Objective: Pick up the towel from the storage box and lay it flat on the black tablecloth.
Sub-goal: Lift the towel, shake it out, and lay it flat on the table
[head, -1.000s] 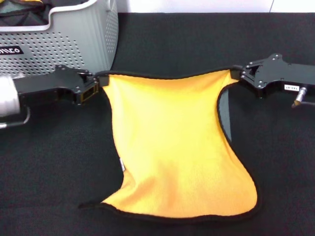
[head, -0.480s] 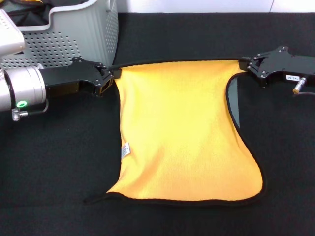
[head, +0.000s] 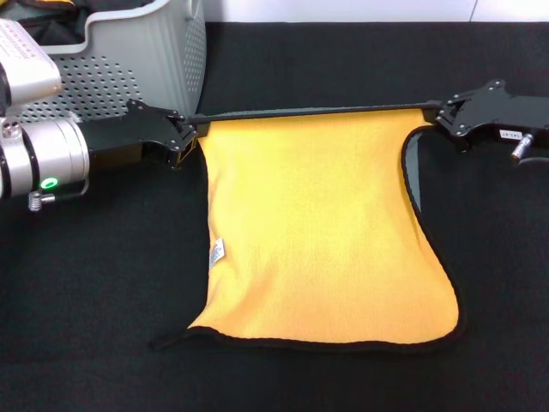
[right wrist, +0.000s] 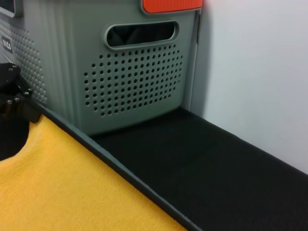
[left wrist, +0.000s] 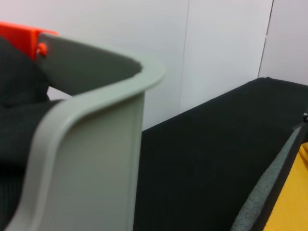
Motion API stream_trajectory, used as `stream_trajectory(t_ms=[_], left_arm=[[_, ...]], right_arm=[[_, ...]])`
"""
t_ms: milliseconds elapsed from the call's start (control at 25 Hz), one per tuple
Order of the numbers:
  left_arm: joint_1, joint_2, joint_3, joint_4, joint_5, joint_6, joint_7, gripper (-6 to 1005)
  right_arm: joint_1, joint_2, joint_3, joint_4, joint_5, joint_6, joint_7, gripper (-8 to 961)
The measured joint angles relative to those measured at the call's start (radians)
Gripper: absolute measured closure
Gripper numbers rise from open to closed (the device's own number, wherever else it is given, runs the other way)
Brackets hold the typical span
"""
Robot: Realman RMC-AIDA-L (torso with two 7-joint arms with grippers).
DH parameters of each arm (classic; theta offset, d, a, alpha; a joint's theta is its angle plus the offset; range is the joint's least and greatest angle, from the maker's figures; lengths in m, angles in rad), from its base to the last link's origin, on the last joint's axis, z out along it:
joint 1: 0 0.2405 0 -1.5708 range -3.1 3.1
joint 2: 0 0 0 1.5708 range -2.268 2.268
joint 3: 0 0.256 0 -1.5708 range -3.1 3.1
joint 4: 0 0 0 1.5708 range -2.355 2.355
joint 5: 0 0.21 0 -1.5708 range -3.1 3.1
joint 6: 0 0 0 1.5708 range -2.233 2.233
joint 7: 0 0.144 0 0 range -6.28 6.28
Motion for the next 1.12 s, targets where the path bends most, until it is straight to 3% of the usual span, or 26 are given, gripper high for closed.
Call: stream_trajectory(t_ms=[800,1040,1120], left_arm=[[-0.004,-0.004,0.001,-0.017,-0.005,-0.022,0.014,983],[-0.004,-0.003,-0.003,-0.038,-0.006,-0.026,-0.003,966],[0.009,-0.003,-0.016,-0.033,-0.016,-0.026,0.0,961]], right_arm=[[0.036,-0.01,0.007,0.05,-0.015,0.002,0.031,823],[0.032,-0.002,0.007,0.034,-0.019,0.07,0.077,791],[0.018,-0.008,0.009,0.017,-0.012,0.075,0.086,703]])
